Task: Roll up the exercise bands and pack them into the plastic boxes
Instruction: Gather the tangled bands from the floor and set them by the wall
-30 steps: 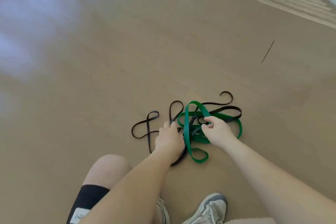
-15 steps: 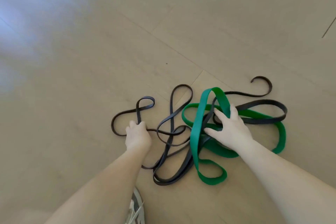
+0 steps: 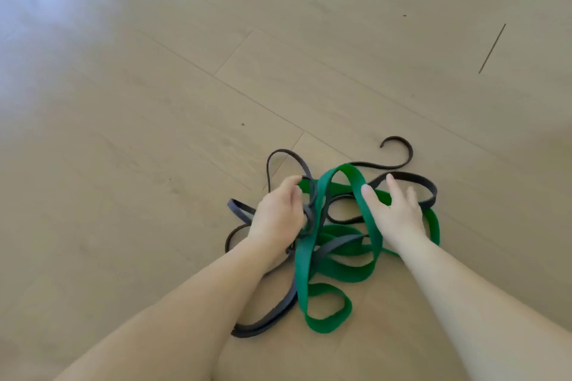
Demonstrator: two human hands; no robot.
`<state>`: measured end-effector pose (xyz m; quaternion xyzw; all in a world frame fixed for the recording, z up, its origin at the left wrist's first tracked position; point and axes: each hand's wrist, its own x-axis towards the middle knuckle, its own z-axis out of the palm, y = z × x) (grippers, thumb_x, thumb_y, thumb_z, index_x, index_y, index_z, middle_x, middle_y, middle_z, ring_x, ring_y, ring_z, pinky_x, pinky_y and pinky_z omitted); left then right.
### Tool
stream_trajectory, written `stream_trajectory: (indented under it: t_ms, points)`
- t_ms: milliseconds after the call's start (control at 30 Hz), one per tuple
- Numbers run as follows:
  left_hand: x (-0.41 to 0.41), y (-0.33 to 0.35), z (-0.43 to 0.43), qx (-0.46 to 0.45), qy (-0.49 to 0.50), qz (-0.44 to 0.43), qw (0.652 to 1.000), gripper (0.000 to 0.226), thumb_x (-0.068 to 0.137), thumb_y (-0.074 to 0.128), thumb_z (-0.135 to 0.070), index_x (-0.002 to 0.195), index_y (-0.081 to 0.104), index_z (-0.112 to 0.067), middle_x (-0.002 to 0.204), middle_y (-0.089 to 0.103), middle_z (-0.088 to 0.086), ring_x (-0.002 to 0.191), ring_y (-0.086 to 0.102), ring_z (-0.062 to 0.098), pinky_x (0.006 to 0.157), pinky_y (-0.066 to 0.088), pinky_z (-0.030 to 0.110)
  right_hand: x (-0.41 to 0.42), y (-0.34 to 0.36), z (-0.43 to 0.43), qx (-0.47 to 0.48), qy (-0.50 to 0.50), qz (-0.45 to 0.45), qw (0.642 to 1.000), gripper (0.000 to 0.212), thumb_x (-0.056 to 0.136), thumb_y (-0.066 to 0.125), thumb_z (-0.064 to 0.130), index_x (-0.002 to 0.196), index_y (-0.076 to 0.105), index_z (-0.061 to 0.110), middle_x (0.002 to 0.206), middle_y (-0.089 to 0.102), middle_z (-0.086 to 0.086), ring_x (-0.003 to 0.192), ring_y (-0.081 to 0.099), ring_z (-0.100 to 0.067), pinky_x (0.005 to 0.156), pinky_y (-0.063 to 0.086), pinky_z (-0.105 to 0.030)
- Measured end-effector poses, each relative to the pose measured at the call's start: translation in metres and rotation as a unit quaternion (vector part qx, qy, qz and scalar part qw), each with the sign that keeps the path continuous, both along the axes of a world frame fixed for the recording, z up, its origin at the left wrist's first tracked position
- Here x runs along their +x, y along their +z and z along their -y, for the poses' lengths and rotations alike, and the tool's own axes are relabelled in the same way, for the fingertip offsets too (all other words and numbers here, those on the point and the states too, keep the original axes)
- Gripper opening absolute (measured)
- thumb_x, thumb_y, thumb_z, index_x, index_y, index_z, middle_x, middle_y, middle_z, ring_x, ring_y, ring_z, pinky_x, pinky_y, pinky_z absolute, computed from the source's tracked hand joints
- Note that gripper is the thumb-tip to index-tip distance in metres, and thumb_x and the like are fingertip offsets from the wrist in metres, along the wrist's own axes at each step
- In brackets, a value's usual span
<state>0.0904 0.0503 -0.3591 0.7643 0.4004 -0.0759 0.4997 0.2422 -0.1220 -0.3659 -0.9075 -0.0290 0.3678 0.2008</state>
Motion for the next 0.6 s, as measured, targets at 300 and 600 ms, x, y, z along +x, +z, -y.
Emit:
stream_trajectory:
  t_ms: [300, 600]
  points:
    - [-0.048, -0.040, -0.013, 0.032, -0.040, -0.298, 0.953, 0.081, 0.087, 0.022, -0.088, 0.158, 0.003, -0.054, 0.173, -0.005, 0.007, 0.157, -0.011, 0.039, 0.122, 0.013, 0.065, 0.006, -0.015, -0.006, -0.206, 0.132, 0.025, 0.969, 0.113, 0.062, 0.015, 0.106, 0.157, 0.022, 0.047, 0.171, 0.007, -0.021, 0.156, -0.006, -0.045, 0.124, 0.000, -0.063]
    - [-0.038, -0.035, 0.035, 0.007, -0.014, -0.213, 0.977, 0.087, 0.089, 0.018, -0.086, 0.162, 0.000, -0.041, 0.161, 0.031, 0.004, 0.146, 0.035, 0.032, 0.107, 0.044, 0.049, 0.003, -0.006, -0.024, -0.149, 0.157, -0.039, 0.976, 0.125, 0.057, 0.028, 0.108, 0.158, 0.022, 0.036, 0.154, 0.049, -0.009, 0.136, 0.052, -0.038, 0.105, 0.048, -0.051]
